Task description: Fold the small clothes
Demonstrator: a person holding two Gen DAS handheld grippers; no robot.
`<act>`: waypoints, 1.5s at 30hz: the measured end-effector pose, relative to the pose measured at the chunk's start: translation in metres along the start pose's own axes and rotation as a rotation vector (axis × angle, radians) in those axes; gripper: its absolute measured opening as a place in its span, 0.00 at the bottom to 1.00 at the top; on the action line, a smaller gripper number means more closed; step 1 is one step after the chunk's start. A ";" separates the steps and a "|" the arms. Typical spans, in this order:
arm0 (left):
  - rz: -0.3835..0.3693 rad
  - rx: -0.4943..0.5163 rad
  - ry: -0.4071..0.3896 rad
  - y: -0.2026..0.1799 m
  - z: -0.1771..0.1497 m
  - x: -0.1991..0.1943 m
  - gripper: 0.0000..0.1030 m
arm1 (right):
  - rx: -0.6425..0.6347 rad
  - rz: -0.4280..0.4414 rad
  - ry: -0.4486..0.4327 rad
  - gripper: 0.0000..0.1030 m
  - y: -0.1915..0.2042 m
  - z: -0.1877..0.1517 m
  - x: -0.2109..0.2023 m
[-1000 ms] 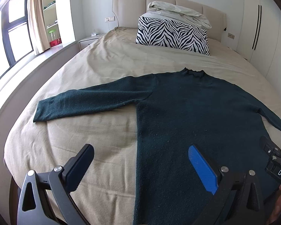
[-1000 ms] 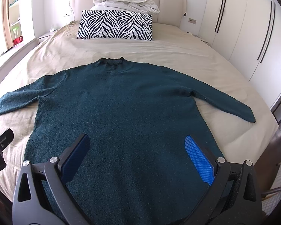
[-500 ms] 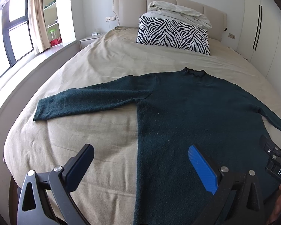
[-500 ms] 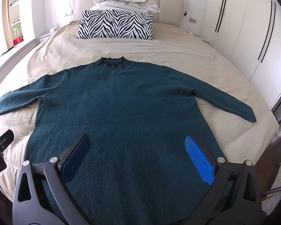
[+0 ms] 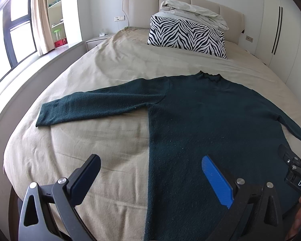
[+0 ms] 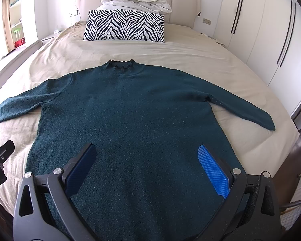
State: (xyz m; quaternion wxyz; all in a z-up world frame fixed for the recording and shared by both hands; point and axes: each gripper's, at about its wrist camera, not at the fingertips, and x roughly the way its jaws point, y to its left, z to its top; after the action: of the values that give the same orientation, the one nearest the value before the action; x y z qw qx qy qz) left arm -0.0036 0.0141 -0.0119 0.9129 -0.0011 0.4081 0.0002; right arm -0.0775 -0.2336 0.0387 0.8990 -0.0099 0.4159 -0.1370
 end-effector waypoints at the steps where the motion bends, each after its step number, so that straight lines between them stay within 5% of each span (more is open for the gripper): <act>1: 0.001 0.000 0.000 0.000 0.000 0.000 1.00 | 0.000 0.000 0.000 1.00 0.000 0.000 0.000; 45: 0.009 0.002 0.020 0.002 -0.006 0.009 1.00 | 0.001 0.016 0.010 1.00 0.001 0.000 0.005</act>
State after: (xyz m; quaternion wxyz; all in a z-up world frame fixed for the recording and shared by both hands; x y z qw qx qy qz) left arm -0.0024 0.0159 -0.0228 0.9088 0.0016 0.4171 0.0040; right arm -0.0745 -0.2341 0.0352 0.8979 -0.0053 0.4205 -0.1300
